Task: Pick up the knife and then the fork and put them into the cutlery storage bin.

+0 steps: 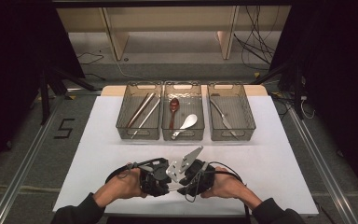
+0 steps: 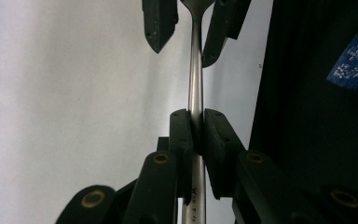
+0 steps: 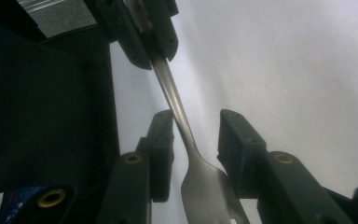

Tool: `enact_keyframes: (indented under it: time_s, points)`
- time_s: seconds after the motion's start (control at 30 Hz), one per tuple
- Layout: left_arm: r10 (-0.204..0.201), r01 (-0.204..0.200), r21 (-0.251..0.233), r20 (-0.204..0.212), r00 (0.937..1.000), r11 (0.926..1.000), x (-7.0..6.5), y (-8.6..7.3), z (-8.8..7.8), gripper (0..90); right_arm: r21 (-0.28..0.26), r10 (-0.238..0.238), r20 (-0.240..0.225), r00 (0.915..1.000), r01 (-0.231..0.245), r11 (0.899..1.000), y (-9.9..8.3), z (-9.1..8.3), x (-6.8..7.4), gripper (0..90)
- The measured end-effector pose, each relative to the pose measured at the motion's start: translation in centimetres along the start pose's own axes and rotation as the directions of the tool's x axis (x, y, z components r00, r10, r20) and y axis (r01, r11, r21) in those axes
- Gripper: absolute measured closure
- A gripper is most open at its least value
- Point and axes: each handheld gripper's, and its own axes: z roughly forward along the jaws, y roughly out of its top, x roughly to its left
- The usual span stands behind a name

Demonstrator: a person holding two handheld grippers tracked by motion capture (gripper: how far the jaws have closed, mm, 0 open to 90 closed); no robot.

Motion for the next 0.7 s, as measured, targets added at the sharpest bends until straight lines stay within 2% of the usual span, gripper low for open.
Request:
enact_keyframes:
  time_s: [0.13,0.17,0.2,0.3,0.4,0.53,0.7]
  points:
    - [0.008,-0.008,0.005,0.007,0.9999,1.0000,-0.05,0.02,0.08,81.4,0.004,-0.004,-0.020,0.9998,0.004,1.000,-0.06,0.03,-0.03,70.5]
    - [0.019,-0.019,0.002,0.002,0.9998,0.9998,-0.10,0.03,0.09,81.4,0.020,-0.017,-0.038,0.9991,0.017,1.000,-0.04,-0.08,-0.10,71.7]
    - [0.022,-0.022,0.008,0.007,0.9997,0.9997,-0.13,0.06,0.10,81.4,-0.001,-0.019,-0.035,0.9992,0.019,1.000,-0.08,0.12,0.04,72.9]
    - [0.036,-0.036,0.006,0.002,0.9993,0.9993,-0.31,0.08,0.20,81.4,-0.003,-0.040,-0.049,0.9980,0.040,0.999,-0.09,0.11,0.20,77.5]
    - [0.055,-0.055,0.005,0.002,0.9985,0.9985,-0.47,0.14,0.25,81.4,0.007,-0.055,-0.095,0.9940,0.056,0.998,-0.16,-0.06,0.11,81.5]
    - [0.061,-0.061,-0.004,0.011,0.9981,0.9981,-0.59,0.17,0.40,81.6,-0.006,-0.058,-0.119,0.9912,0.057,0.998,-0.23,-0.18,0.29,84.6]
    - [0.073,-0.073,-0.010,0.002,0.9973,0.9973,-0.69,0.22,0.55,81.0,0.000,-0.059,-0.123,0.9906,0.060,0.998,-0.25,-0.37,0.37,86.0]
